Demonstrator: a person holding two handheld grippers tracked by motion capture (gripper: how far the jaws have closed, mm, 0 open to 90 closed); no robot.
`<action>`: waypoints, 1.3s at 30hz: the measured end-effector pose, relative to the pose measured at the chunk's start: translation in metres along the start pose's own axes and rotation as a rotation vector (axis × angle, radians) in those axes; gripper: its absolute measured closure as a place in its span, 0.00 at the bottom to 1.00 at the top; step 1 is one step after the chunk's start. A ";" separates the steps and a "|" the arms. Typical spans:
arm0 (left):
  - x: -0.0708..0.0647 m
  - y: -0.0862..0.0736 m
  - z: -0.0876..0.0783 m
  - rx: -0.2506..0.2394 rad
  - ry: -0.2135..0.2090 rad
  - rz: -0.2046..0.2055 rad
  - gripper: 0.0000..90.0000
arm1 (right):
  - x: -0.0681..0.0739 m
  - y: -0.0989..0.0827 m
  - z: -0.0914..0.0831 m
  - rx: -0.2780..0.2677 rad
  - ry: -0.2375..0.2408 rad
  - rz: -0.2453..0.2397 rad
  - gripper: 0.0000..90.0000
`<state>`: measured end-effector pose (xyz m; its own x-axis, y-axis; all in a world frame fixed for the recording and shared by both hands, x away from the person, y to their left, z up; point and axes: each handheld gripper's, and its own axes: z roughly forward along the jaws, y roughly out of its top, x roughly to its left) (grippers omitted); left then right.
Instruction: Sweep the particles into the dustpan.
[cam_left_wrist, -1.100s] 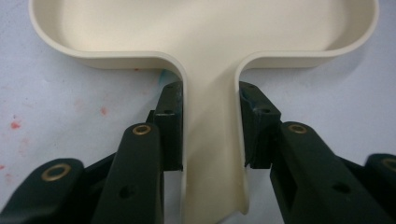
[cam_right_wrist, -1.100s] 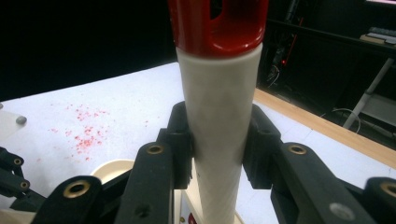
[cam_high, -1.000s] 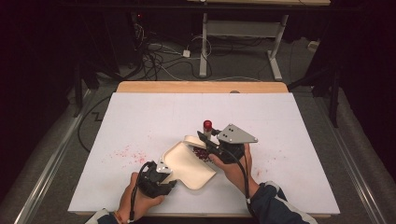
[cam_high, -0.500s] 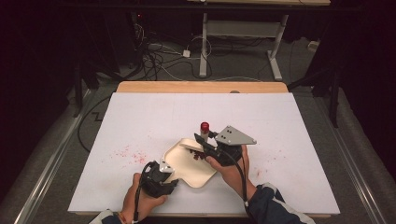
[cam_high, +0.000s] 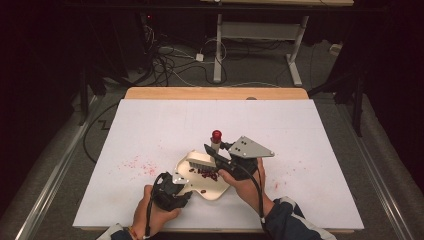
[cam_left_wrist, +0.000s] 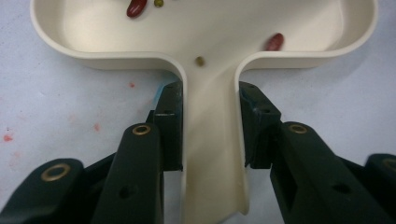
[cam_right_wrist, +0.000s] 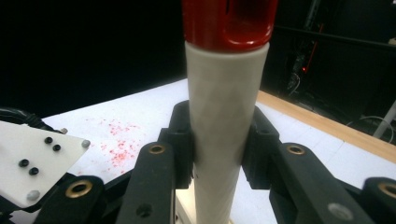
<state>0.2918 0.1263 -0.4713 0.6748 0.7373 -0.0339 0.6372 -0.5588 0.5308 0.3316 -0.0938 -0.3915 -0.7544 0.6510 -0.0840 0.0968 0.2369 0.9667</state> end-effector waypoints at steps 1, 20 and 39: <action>0.000 0.000 0.000 0.000 0.002 0.004 0.70 | -0.001 0.001 -0.001 -0.005 -0.004 0.003 0.78; 0.010 -0.006 -0.006 0.016 -0.015 0.049 0.71 | -0.051 0.007 -0.052 0.013 -0.131 0.041 0.78; -0.008 0.001 -0.004 0.064 -0.051 0.110 0.71 | -0.040 -0.004 -0.061 0.139 -0.224 0.062 0.78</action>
<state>0.2857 0.1215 -0.4667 0.7590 0.6507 -0.0224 0.5796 -0.6596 0.4785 0.3216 -0.1650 -0.3775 -0.5836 0.8069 -0.0915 0.2387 0.2781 0.9304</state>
